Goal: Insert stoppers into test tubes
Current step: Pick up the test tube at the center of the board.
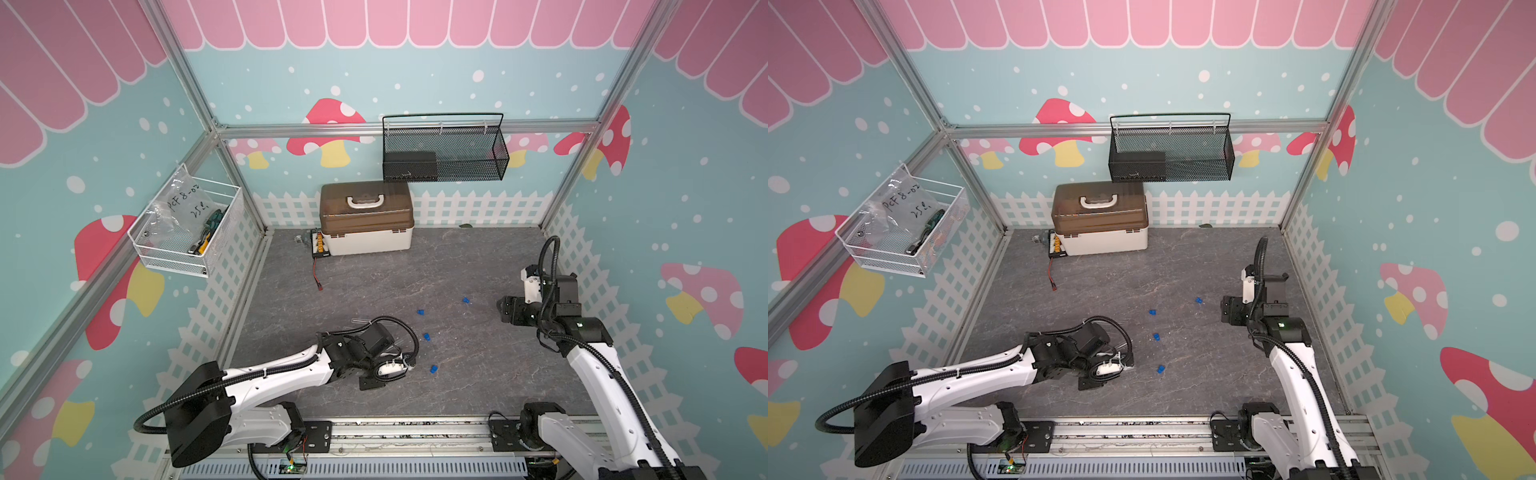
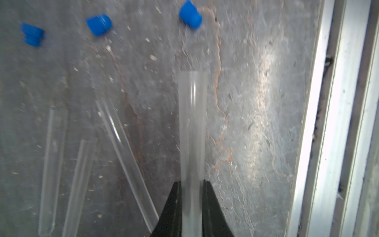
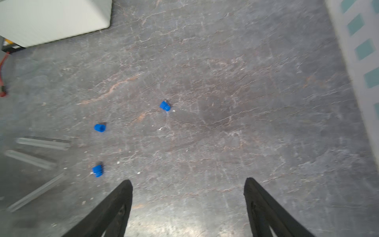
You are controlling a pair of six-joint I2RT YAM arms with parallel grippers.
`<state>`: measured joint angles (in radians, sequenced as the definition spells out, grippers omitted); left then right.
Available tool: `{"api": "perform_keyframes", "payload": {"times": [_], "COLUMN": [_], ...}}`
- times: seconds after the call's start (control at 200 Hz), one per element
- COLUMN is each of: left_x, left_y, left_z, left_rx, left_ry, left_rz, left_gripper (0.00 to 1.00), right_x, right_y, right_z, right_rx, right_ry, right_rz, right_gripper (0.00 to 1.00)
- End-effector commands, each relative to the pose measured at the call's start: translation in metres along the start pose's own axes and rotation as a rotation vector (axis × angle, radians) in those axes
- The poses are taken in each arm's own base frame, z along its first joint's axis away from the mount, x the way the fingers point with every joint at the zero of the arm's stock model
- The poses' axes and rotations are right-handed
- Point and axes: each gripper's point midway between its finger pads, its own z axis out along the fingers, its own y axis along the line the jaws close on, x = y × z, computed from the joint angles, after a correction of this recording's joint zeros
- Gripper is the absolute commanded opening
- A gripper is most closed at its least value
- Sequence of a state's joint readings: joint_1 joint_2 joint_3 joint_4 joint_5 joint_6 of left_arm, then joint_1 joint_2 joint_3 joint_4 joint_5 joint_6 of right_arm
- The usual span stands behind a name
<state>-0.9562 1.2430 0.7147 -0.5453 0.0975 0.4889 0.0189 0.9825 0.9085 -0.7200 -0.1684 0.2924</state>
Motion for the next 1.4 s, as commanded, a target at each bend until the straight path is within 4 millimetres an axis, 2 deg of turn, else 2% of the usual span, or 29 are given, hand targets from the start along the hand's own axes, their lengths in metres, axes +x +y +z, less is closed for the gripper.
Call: {"api": "perform_keyframes", "payload": {"times": [0.0,0.145,0.28,0.455,0.58,0.846,1.156,1.396], "left_x": [-0.050,-0.079,-0.094,-0.103,-0.107,-0.114,-0.116,-0.117], "left_y": [0.020,0.030,0.032,0.030,0.030,0.030,0.033,0.034], "left_z": [-0.014,-0.020,-0.022,-0.024,-0.025,-0.026,-0.026,-0.026], "left_rx": [-0.068,-0.075,-0.067,-0.050,-0.045,-0.039,-0.046,-0.053], "left_ry": [-0.183,-0.292,-0.354,-0.401,-0.419,-0.445,-0.448,-0.447], "left_rz": [-0.059,-0.149,-0.160,-0.148,-0.147,-0.138,-0.134,-0.135], "left_gripper": [0.16,0.17,0.17,0.17,0.17,0.17,0.17,0.17], "right_x": [0.040,0.044,0.045,0.046,0.050,0.064,0.081,0.089], "right_y": [0.022,0.055,0.094,0.141,0.164,0.188,0.197,0.202], "right_z": [-0.007,-0.021,-0.030,-0.027,-0.020,-0.010,-0.002,0.000], "right_rx": [-0.112,-0.257,-0.390,-0.508,-0.579,-0.624,-0.613,-0.618], "right_ry": [0.244,0.345,0.399,0.456,0.492,0.566,0.629,0.657], "right_rz": [0.124,0.169,0.161,0.114,0.116,0.079,0.046,0.034], "right_gripper": [0.83,0.83,0.83,0.80,0.72,0.59,0.43,0.35]}}
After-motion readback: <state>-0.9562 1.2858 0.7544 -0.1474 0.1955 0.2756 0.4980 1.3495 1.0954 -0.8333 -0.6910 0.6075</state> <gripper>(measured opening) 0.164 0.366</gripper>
